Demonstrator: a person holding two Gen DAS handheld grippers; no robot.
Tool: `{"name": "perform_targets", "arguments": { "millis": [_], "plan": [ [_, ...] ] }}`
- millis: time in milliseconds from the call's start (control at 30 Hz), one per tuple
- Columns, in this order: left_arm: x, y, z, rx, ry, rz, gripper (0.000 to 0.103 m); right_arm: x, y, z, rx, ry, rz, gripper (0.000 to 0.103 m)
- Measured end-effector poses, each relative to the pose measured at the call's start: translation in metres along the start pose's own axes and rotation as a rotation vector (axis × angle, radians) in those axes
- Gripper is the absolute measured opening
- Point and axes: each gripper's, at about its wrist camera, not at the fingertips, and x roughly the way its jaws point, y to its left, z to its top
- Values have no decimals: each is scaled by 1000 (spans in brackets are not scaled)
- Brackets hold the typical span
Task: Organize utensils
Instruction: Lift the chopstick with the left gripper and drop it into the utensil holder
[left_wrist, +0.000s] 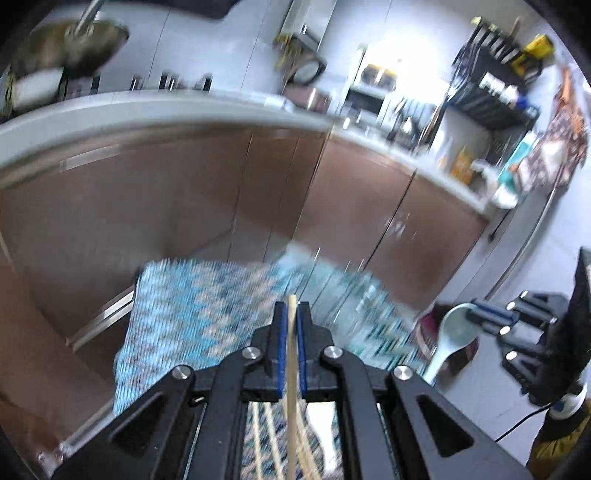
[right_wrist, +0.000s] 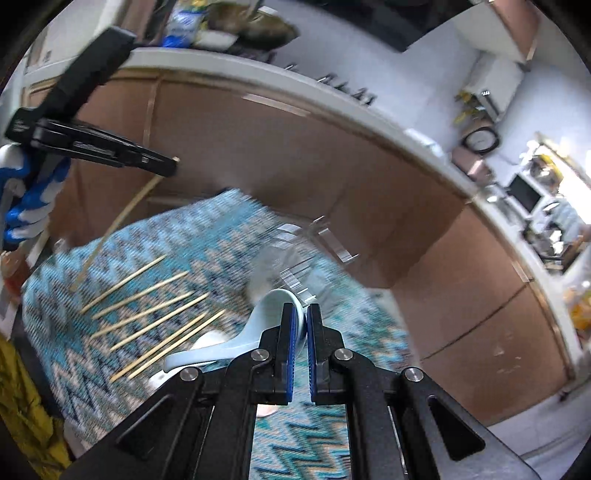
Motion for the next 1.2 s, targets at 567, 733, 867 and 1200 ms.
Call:
{"name": "perform_targets", "arguments": {
  "millis": [567,733,867,1200],
  "plan": [
    [100,-32,76,-60,-429,67,5,66,-37,46,15,-97,-351,5],
    [140,-18,57,-95,-431,97,5,102,-21,37,-60,-86,-411,5],
    [159,-9,43,-123,-419,101,5,121,-12,31,-81,-71,-420,5],
    [148,0,17,-121,-407,119,18,135,6,14,-68,-33,-369,23]
  ]
}}
